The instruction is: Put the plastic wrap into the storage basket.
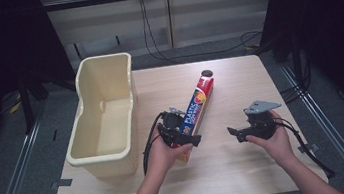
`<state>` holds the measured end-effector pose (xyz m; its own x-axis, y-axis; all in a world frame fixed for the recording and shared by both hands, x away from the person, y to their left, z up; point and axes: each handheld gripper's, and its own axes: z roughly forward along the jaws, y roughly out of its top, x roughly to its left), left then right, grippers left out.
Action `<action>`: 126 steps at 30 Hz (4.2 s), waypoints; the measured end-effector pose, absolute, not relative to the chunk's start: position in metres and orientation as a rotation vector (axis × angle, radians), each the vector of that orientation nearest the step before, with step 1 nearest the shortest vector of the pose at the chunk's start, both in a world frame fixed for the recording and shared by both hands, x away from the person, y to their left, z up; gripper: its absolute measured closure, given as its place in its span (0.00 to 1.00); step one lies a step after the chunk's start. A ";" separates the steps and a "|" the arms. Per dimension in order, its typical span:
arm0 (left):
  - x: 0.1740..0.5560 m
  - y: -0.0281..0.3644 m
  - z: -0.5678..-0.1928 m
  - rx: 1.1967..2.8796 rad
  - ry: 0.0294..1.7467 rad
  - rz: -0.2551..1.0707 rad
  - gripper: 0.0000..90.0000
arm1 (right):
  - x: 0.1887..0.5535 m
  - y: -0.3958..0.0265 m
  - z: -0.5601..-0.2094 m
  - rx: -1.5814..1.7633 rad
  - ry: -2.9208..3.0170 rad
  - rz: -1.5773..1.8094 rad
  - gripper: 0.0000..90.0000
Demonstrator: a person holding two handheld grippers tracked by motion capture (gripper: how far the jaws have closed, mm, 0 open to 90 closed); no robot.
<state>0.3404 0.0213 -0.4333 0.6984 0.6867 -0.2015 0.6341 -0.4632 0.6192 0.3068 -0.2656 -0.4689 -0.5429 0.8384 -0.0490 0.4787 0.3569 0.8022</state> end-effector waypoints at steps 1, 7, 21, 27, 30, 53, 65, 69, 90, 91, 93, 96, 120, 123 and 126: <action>0.343 0.019 -0.433 2.214 1.007 0.093 0.06 | 0.307 -0.266 -0.469 1.149 2.167 1.054 0.07; 0.360 0.006 -0.431 2.223 1.021 0.089 0.07 | 0.309 -0.269 -0.468 1.166 2.156 1.069 0.05; 0.387 -0.015 -0.430 2.236 1.059 0.140 0.14 | 0.310 -0.273 -0.469 1.177 2.156 1.076 0.05; 0.399 -0.018 -0.434 2.246 1.085 0.140 0.17 | 0.310 -0.276 -0.468 1.196 2.145 1.083 0.05; 0.403 -0.019 -0.435 2.233 1.105 0.138 0.20 | 0.311 -0.277 -0.468 1.200 2.142 1.083 0.05; 0.429 -0.037 -0.451 2.305 1.188 0.100 0.31 | 0.311 -0.280 -0.466 1.203 2.143 1.109 0.06; 0.435 -0.039 -0.456 2.301 1.241 0.056 0.33 | 0.311 -0.281 -0.465 1.213 2.133 1.110 0.06; 0.437 -0.038 -0.456 2.309 1.269 0.043 0.36 | 0.311 -0.281 -0.465 1.209 2.135 1.111 0.06; 0.444 -0.046 -0.455 2.377 1.322 0.044 0.44 | 0.311 -0.282 -0.466 1.208 2.139 1.117 0.06; 0.444 -0.048 -0.454 2.378 1.329 0.045 0.45 | 0.311 -0.282 -0.466 1.208 2.138 1.115 0.06; 0.444 -0.048 -0.453 2.418 1.298 0.026 0.45 | 0.311 -0.282 -0.466 1.209 2.141 1.123 0.06; 0.442 -0.048 -0.450 2.428 1.302 -0.018 0.45 | 0.311 -0.283 -0.466 1.209 2.136 1.124 0.06; 0.437 -0.028 -0.393 2.447 1.330 -0.159 0.46 | 0.311 -0.282 -0.466 1.209 2.139 1.144 0.04; 0.437 -0.024 -0.387 2.465 1.328 -0.146 0.46 | 0.311 -0.282 -0.466 1.198 2.142 1.152 0.03; 0.437 -0.019 -0.380 2.458 1.338 -0.152 0.46 | 0.310 -0.281 -0.466 1.178 2.150 1.165 0.02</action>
